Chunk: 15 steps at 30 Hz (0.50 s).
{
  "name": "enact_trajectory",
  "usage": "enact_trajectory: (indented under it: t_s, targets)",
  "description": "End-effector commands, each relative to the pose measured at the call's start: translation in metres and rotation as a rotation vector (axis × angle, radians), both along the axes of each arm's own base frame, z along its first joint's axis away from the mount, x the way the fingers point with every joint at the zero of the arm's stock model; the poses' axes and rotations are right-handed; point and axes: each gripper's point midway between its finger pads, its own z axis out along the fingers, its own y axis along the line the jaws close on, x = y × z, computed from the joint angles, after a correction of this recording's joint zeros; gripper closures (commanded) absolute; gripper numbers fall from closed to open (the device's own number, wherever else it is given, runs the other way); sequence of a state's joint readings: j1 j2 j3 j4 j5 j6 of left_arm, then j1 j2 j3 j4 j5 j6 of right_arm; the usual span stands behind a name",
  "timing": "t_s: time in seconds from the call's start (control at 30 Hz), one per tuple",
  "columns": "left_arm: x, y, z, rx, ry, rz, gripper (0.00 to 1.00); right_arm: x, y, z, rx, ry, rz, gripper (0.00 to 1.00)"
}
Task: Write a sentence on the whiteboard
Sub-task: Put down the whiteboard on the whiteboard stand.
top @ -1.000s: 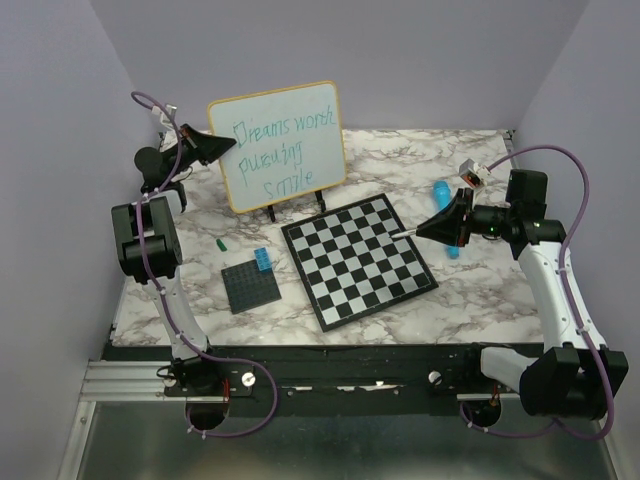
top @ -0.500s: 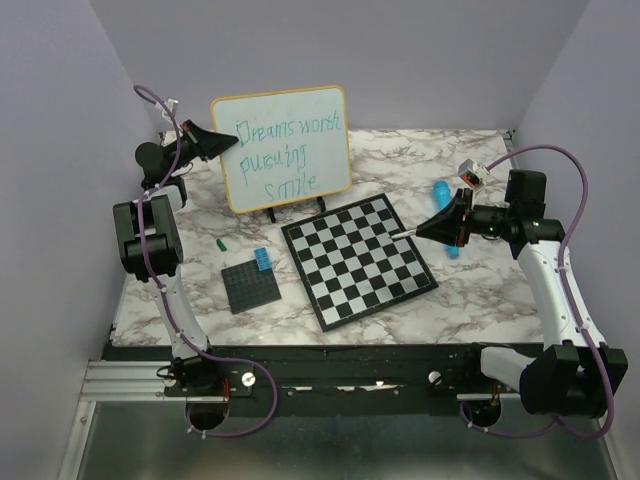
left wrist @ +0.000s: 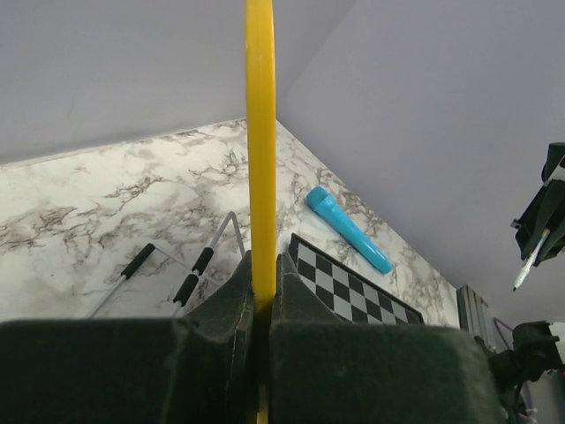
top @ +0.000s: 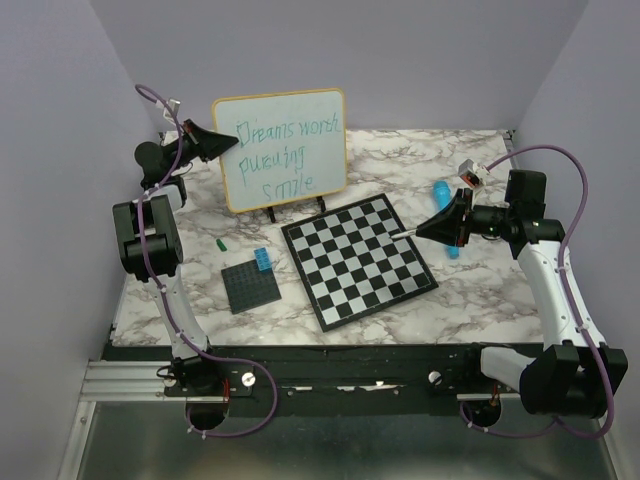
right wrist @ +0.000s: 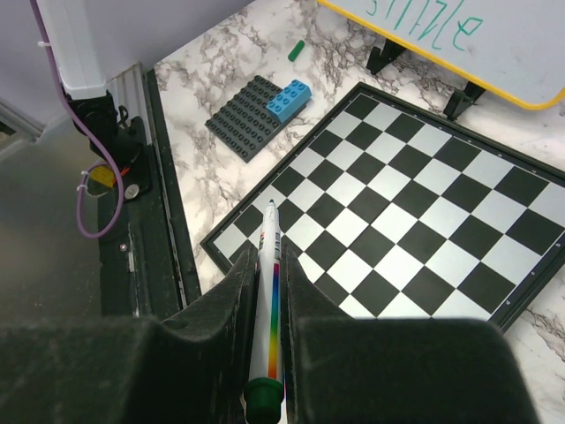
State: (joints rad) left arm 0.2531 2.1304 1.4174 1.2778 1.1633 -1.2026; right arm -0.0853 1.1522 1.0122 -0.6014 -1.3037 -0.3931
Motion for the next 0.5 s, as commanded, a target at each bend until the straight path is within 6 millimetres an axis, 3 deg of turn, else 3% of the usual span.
enact_trajectory:
  t_s: [0.0,0.47]
  targets:
    - [-0.014,-0.003,0.04,0.094,-0.364,0.02,1.0,-0.003,0.001,-0.004,0.017,0.026,0.014,1.0]
    - [-0.007,0.007,0.008,0.159,-0.434,0.036,1.0,-0.001,0.0,-0.008,0.018,0.045,0.013,0.99]
